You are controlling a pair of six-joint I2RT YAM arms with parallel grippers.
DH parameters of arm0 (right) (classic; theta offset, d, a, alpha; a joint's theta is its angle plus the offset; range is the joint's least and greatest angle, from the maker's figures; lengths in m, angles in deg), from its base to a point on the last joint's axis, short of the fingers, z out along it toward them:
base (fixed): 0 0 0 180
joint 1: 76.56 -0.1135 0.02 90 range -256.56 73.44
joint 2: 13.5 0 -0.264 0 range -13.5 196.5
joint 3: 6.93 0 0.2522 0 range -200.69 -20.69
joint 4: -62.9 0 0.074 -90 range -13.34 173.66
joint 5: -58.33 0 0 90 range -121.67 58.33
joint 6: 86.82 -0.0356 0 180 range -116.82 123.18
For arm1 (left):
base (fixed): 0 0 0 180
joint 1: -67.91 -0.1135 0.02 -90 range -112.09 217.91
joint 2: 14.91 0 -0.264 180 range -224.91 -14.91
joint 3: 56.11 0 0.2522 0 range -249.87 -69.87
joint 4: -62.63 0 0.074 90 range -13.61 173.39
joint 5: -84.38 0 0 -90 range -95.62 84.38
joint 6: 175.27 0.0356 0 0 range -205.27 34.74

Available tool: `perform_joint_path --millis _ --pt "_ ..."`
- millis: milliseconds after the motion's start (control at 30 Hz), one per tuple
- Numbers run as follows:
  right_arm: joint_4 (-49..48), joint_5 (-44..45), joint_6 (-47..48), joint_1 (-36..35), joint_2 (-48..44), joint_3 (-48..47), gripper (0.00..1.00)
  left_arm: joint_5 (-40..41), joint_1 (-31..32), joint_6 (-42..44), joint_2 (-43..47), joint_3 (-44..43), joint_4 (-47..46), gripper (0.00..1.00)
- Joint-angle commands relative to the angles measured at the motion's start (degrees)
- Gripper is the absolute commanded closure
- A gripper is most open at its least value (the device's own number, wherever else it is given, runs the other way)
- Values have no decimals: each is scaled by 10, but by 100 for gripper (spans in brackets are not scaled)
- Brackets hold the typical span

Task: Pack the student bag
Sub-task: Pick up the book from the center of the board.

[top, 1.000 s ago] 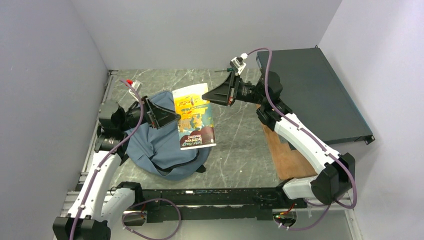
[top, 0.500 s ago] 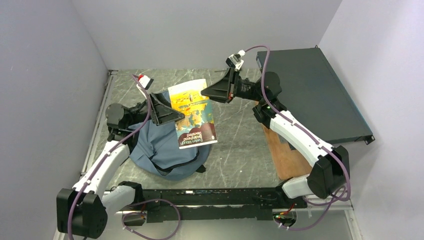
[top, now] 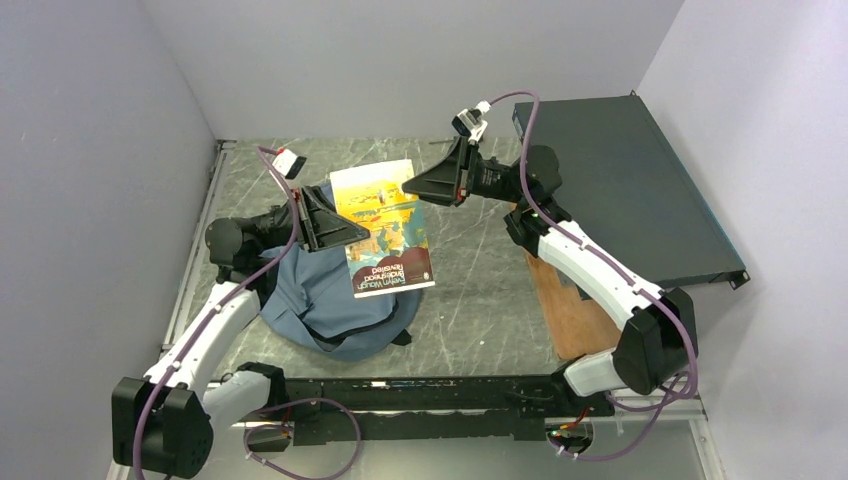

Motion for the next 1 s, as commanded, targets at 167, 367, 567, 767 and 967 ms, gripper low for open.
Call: perform_joint_path --millis 167,367,567,767,967 --pt "21 128 77 -56 -69 62 23 164 -3 9 68 -10 96 100" --pt "-41 256 73 -138 -120 154 5 262 -5 61 113 -28 210 100" --pt "-96 362 43 -182 -124 178 22 340 -5 91 150 -47 316 100" --pt "-154 450 34 -216 -126 205 24 401 -5 64 176 -31 311 100" --pt "-144 486 43 -226 -143 233 4 436 -5 78 190 -52 341 100"
